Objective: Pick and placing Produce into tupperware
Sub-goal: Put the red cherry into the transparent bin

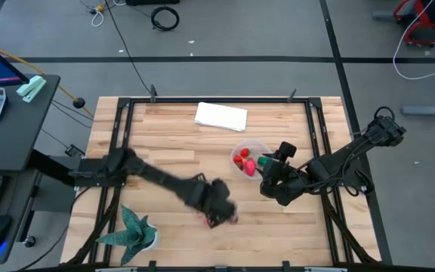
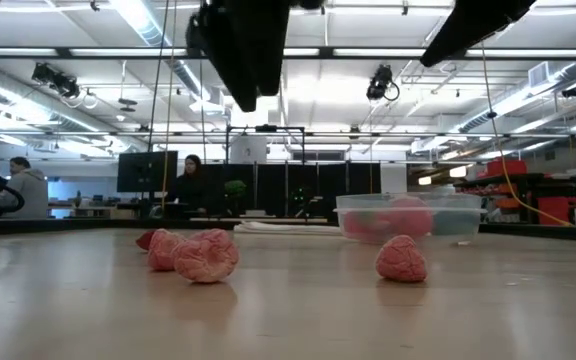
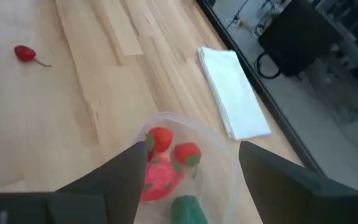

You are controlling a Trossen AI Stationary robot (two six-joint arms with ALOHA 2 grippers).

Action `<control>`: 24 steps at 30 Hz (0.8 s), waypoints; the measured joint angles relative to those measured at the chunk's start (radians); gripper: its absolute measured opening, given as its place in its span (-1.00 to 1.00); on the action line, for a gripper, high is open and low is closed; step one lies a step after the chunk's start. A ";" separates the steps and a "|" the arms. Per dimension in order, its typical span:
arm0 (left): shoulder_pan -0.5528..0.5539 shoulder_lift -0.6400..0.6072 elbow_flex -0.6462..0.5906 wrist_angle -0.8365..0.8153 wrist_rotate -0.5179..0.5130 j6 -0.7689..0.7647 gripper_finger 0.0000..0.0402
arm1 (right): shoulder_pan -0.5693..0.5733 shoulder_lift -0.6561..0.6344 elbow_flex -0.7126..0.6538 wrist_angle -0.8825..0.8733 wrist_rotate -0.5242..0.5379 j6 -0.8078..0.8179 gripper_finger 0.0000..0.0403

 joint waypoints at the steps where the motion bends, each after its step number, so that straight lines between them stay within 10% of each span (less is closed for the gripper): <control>1: -0.026 0.012 0.000 0.000 -0.062 -0.018 0.06 | 0.000 0.000 0.000 -0.007 -0.001 0.018 0.32; 24: -0.023 0.116 -0.118 -0.215 0.012 -0.276 -0.06 | 0.028 0.000 0.000 -0.021 -0.102 0.132 0.32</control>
